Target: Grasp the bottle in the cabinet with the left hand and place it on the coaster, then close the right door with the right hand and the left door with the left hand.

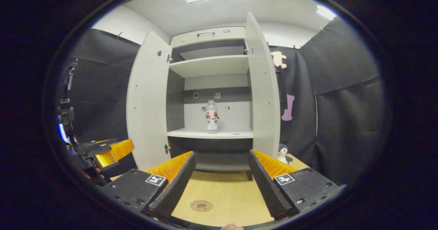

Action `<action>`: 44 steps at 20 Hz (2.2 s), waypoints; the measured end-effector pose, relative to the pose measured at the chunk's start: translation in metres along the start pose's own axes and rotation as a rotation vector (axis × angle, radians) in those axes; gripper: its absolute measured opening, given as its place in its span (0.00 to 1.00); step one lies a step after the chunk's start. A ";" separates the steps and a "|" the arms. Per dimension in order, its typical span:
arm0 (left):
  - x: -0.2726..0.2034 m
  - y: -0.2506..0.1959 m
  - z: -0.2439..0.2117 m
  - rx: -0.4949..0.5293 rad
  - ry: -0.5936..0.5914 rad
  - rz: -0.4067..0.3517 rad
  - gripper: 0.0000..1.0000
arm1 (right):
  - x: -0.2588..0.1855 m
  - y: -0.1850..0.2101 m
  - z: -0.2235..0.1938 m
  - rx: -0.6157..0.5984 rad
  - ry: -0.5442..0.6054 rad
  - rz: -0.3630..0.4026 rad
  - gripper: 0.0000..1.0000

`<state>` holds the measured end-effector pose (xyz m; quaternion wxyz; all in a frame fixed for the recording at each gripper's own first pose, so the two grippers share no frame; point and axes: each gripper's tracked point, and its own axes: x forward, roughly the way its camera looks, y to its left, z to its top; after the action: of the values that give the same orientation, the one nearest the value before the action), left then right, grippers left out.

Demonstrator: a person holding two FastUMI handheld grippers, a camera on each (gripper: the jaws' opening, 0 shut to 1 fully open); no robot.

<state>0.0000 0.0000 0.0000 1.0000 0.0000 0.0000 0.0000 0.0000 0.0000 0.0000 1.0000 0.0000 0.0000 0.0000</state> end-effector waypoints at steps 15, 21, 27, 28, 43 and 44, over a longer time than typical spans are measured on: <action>-0.011 -0.012 -0.008 0.028 0.017 -0.038 0.90 | -0.012 -0.001 -0.008 0.021 0.029 -0.024 1.00; -0.010 -0.017 -0.007 0.023 0.019 -0.052 0.95 | -0.019 -0.005 -0.007 0.023 0.023 -0.031 1.00; 0.001 -0.024 0.004 0.007 -0.002 -0.078 0.90 | -0.022 -0.008 -0.004 0.019 0.015 -0.042 1.00; 0.003 -0.024 0.005 0.016 -0.005 -0.081 0.95 | -0.022 -0.009 -0.003 0.018 0.012 -0.045 1.00; 0.081 -0.056 0.039 -0.002 -0.049 -0.205 0.99 | -0.006 -0.008 0.002 -0.004 0.008 -0.045 1.00; 0.093 -0.063 0.045 -0.002 -0.056 -0.225 0.99 | -0.007 -0.010 0.003 -0.005 0.007 -0.052 1.00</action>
<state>0.0927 -0.0633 0.0446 0.9933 -0.0009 -0.0277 -0.1125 -0.0071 -0.0101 0.0027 0.9997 -0.0025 0.0037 -0.0258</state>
